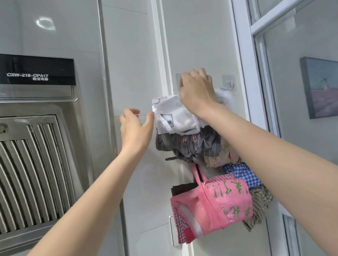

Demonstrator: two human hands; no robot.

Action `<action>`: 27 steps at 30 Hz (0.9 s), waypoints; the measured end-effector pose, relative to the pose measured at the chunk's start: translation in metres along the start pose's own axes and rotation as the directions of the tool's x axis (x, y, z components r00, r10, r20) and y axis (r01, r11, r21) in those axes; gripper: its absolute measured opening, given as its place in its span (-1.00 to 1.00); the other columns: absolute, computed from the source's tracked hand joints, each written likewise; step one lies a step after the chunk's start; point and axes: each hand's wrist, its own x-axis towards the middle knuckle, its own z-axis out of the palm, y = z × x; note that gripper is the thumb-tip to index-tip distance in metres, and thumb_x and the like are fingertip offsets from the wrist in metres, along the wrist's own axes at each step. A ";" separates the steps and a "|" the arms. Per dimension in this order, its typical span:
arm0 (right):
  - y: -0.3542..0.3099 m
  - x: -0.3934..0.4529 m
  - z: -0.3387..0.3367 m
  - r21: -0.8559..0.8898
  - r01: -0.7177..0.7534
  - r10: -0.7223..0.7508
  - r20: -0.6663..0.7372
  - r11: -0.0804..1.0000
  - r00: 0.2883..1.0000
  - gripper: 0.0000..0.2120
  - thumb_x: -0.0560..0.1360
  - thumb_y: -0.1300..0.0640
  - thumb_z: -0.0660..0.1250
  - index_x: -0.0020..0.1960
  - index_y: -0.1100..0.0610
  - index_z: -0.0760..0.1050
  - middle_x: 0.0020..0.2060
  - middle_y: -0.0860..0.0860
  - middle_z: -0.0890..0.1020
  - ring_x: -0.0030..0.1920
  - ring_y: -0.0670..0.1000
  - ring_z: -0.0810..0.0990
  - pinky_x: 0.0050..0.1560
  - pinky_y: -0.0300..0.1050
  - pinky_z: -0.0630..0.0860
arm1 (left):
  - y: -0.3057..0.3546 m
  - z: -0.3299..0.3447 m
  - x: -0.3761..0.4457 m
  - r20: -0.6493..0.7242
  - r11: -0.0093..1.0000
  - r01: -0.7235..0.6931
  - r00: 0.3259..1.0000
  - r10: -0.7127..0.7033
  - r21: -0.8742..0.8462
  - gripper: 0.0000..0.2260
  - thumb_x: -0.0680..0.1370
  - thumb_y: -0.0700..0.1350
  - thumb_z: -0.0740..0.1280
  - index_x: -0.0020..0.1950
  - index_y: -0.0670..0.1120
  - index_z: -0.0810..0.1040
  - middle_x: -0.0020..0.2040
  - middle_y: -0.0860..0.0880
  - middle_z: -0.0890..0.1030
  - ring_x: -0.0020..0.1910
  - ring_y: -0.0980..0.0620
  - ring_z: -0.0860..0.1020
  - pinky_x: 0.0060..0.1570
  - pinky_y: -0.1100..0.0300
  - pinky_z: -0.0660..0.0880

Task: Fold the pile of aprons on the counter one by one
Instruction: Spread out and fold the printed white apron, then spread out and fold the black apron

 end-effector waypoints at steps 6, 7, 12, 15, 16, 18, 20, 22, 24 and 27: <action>-0.124 -0.064 0.010 0.285 0.148 -0.185 0.105 0.947 0.977 -0.77 0.49 0.28 0.10 0.02 0.22 0.51 0.04 0.14 0.59 0.13 0.16 0.42 0.06 -0.08 0.31 | -0.037 -0.069 -0.043 0.127 0.962 -0.198 0.976 0.176 0.188 -0.73 0.54 -0.15 0.26 0.18 -0.23 0.37 0.06 -0.09 0.39 -0.02 -0.02 0.40 -0.08 0.19 0.29; -0.145 -0.082 0.019 0.316 0.149 -0.208 0.163 0.937 0.964 -0.77 0.48 0.27 0.11 0.03 0.22 0.51 0.04 0.15 0.60 0.13 0.17 0.43 0.06 -0.08 0.33 | -0.053 -0.086 -0.054 0.166 0.947 -0.219 0.969 0.184 0.233 -0.73 0.52 -0.15 0.25 0.16 -0.26 0.39 0.03 -0.12 0.42 -0.01 -0.03 0.40 -0.14 0.19 0.25; -0.263 -0.223 0.084 0.442 -0.092 -0.229 0.619 0.892 0.751 -0.78 0.49 0.25 0.15 0.08 0.19 0.49 0.08 0.19 0.58 0.13 0.18 0.52 0.05 -0.04 0.43 | -0.181 -0.206 -0.150 0.334 0.854 0.005 0.919 -0.209 0.521 -0.68 0.51 -0.15 0.31 0.12 -0.39 0.41 0.11 -0.34 0.49 0.13 -0.26 0.47 -0.06 0.01 0.32; -0.330 -0.323 0.115 0.451 -0.058 -0.389 0.822 0.891 0.416 -0.77 0.54 0.23 0.17 0.14 0.26 0.48 0.10 0.20 0.56 0.17 0.16 0.51 0.05 -0.09 0.37 | -0.247 -0.278 -0.226 0.434 0.768 0.104 0.773 -0.462 0.632 -0.68 0.53 -0.20 0.29 0.25 -0.28 0.41 0.22 -0.23 0.49 0.21 -0.19 0.46 0.09 0.11 0.33; -0.347 -0.352 0.120 0.455 -0.039 -0.423 0.853 0.890 0.307 -0.76 0.56 0.23 0.16 0.15 0.28 0.48 0.10 0.19 0.56 0.17 0.16 0.51 0.05 -0.10 0.36 | -0.264 -0.298 -0.252 0.459 0.742 0.119 0.719 -0.523 0.660 -0.68 0.54 -0.20 0.28 0.28 -0.24 0.41 0.24 -0.19 0.49 0.23 -0.17 0.46 0.11 0.14 0.33; -0.376 -0.408 0.131 0.447 -0.044 -0.439 0.889 0.893 0.129 -0.74 0.56 0.24 0.14 0.17 0.29 0.49 0.14 0.20 0.56 0.18 0.19 0.50 0.09 -0.07 0.39 | -0.294 -0.338 -0.302 0.501 0.693 0.130 0.599 -0.625 0.709 -0.69 0.53 -0.21 0.27 0.27 -0.21 0.43 0.24 -0.16 0.50 0.21 -0.13 0.47 0.10 0.18 0.34; -0.398 -0.452 0.138 0.427 -0.085 -0.430 0.902 0.900 -0.023 -0.73 0.56 0.24 0.14 0.17 0.31 0.50 0.15 0.21 0.56 0.16 0.22 0.52 0.12 0.00 0.46 | -0.324 -0.374 -0.344 0.521 0.639 0.133 0.467 -0.715 0.758 -0.72 0.52 -0.21 0.27 0.23 -0.21 0.45 0.21 -0.17 0.48 0.16 -0.11 0.49 0.09 0.17 0.37; -0.416 -0.486 0.146 0.416 -0.114 -0.429 0.892 0.902 -0.144 -0.72 0.55 0.24 0.14 0.16 0.33 0.50 0.14 0.21 0.56 0.13 0.21 0.54 0.13 0.05 0.49 | -0.352 -0.405 -0.378 0.489 0.573 0.171 0.362 -0.793 0.802 -0.74 0.52 -0.20 0.29 0.21 -0.19 0.45 0.21 -0.15 0.47 0.16 -0.09 0.48 0.13 0.15 0.39; -0.430 -0.510 0.151 0.432 -0.143 -0.454 0.866 0.890 -0.211 -0.75 0.54 0.16 0.21 0.13 0.26 0.50 0.12 0.15 0.55 0.10 0.16 0.54 0.10 0.03 0.49 | -0.370 -0.429 -0.403 0.444 0.508 0.193 0.298 -0.845 0.839 -0.74 0.52 -0.18 0.30 0.21 -0.17 0.45 0.21 -0.12 0.46 0.18 -0.06 0.47 0.12 0.18 0.37; -0.457 -0.543 0.158 0.491 -0.183 -0.524 0.781 0.851 -0.340 -0.66 0.49 -0.04 0.35 0.11 0.19 0.50 0.07 0.08 0.56 0.05 0.11 0.54 0.02 -0.03 0.48 | -0.387 -0.456 -0.432 0.478 0.500 0.214 0.149 -0.866 0.839 -0.58 0.51 -0.14 0.37 0.34 -0.15 0.39 0.29 -0.06 0.43 0.27 -0.02 0.44 0.16 0.27 0.33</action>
